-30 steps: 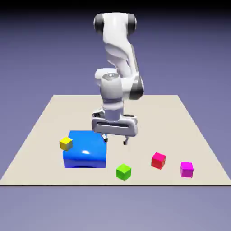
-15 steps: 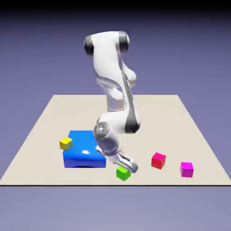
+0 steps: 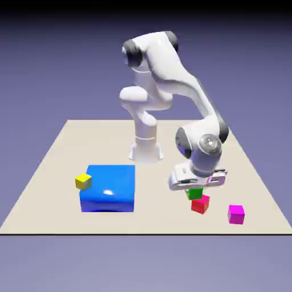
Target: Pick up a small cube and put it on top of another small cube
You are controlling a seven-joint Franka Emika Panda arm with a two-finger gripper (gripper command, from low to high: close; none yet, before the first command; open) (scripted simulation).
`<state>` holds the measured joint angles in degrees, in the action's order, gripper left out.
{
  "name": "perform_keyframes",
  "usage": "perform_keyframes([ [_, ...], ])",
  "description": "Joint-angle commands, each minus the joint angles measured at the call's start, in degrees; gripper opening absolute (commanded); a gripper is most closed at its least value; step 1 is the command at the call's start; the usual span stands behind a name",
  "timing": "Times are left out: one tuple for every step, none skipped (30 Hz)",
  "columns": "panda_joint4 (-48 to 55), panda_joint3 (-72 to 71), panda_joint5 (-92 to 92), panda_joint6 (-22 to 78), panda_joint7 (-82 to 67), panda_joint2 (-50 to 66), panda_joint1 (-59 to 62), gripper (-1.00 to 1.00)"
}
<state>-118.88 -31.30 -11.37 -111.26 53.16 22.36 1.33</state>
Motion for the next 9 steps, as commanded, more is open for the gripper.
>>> perform_keyframes([
  [0.0, 0.0, -0.2, 0.0, 0.1, 0.0, 0.0, -1.00],
  [-1.3, 0.6, -1.1, -2.5, 0.7, 1.3, -0.3, -1.00],
  [-2.7, 1.2, -2.1, -5.0, 1.3, 2.7, -0.5, -1.00],
  [-4.0, 1.9, -3.1, -7.5, 1.9, 4.0, -0.8, -1.00],
  [-4.9, 2.3, -3.7, -9.0, 2.3, 4.9, -1.0, -1.00],
  [-4.9, 2.3, -3.7, -9.0, 2.3, 4.9, -1.0, 1.00],
  [-4.9, 2.3, -3.7, -9.0, 2.3, 4.9, -1.0, 1.00],
  [-3.5, 1.6, -2.7, -6.5, 1.7, 3.5, -0.7, 1.00],
  [-2.2, 1.0, -1.8, -4.0, 1.1, 2.2, -0.4, 1.00],
])
